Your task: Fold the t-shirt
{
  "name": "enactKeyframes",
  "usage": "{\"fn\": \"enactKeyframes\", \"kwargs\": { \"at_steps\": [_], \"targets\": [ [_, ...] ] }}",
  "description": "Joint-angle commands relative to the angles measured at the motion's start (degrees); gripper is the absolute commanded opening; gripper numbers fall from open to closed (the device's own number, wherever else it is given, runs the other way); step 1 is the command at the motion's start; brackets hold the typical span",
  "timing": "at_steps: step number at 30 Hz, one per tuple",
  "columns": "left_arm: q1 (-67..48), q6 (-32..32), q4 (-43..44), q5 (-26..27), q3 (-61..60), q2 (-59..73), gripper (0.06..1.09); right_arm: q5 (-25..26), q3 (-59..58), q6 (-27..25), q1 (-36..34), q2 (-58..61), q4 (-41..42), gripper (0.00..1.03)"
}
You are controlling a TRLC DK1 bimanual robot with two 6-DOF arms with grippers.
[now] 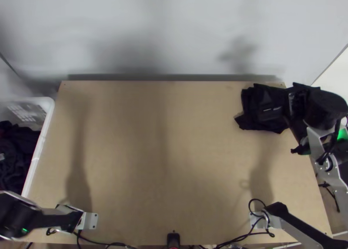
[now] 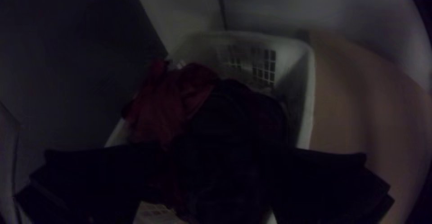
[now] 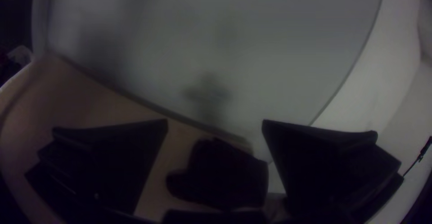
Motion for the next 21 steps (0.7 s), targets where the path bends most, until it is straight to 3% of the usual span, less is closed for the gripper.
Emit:
{"fn": "enactKeyframes", "kwargs": {
  "at_steps": [1, 7, 13, 21],
  "targets": [
    [4.0, 4.1, -0.1, 2.5, 8.1, 14.3, 1.04, 0.8, 3.5, 0.6, 0.0, 2.2, -3.5, 0.98],
    [4.0, 7.1, -5.5, 2.5, 22.0, 27.3, 1.03, 0.6, 6.3, 1.9, -2.9, 4.7, -4.4, 0.98],
    [3.7, 16.8, -10.6, 2.3, 33.3, 37.1, 1.03, 0.6, 7.5, 1.7, -3.4, 5.7, -4.7, 0.98],
    [3.4, 24.4, -14.2, 0.7, 41.7, 46.6, 1.03, 0.6, 8.8, 2.9, -5.9, 5.8, -4.2, 0.98]
  ]
}}
